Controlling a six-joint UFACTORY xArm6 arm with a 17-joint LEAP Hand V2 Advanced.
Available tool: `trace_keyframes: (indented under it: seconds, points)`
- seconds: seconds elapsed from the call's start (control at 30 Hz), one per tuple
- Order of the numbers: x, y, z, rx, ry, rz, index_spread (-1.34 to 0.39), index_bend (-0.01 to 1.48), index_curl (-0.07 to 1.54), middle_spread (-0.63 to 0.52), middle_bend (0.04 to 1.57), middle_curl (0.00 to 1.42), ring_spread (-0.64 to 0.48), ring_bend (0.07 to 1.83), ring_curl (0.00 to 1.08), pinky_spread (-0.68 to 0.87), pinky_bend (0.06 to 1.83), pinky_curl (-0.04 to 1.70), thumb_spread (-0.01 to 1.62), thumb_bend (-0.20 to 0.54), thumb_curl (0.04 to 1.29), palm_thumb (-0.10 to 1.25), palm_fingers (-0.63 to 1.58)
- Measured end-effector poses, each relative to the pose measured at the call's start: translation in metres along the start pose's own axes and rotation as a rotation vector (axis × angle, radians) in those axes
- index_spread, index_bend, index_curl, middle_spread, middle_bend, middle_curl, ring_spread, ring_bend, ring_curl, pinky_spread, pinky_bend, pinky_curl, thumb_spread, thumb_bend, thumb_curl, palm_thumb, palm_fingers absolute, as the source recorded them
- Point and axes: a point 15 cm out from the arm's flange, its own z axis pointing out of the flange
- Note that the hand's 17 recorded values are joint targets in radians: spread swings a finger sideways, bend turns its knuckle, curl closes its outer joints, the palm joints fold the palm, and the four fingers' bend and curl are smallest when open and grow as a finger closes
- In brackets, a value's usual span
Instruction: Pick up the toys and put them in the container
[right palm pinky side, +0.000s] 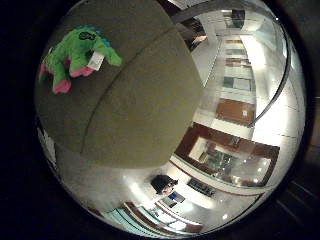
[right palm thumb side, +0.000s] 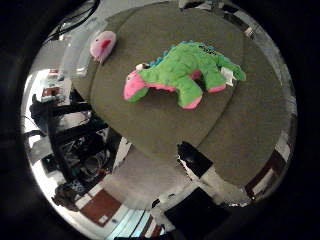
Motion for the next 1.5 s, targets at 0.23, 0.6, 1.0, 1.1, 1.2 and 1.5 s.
trace_keyframes:
  seconds: [0.23,0.6,1.0,1.1,1.2,1.5]
  points:
    - [-0.032,-0.027,0.023,0.011,-0.026,-0.026,-0.39,0.17,0.28,0.04,0.19,0.29,0.17,0.23,0.27,0.31,0.43,0.20,0.99,-0.026,0.36,0.70,-0.01]
    - [-0.074,-0.059,0.044,0.006,-0.065,-0.113,-0.41,0.18,0.30,-0.04,0.19,0.31,0.12,0.24,0.27,0.33,0.45,0.18,0.98,-0.026,0.37,0.71,0.18]
    - [-0.105,-0.060,0.066,-0.006,-0.112,-0.132,-0.46,0.19,0.30,-0.21,0.42,0.38,-0.19,0.58,0.32,0.10,0.64,0.09,0.98,-0.025,0.38,0.72,1.10]
    - [-0.090,-0.046,0.062,-0.001,-0.096,-0.100,-0.45,0.49,0.48,-0.23,0.78,0.55,-0.26,0.91,0.47,-0.25,1.02,0.24,0.99,-0.020,0.38,0.74,1.48]
    - [-0.051,-0.008,0.048,-0.005,-0.057,-0.034,-0.44,0.76,0.65,-0.26,0.98,0.68,-0.26,1.18,0.59,-0.25,1.35,0.38,1.01,-0.011,0.39,0.79,1.29]
    - [0.041,0.016,-0.064,0.046,0.068,0.046,-0.33,1.06,0.93,-0.23,1.23,0.90,-0.24,1.37,0.75,-0.17,1.58,0.57,1.07,-0.010,0.43,0.91,1.07]
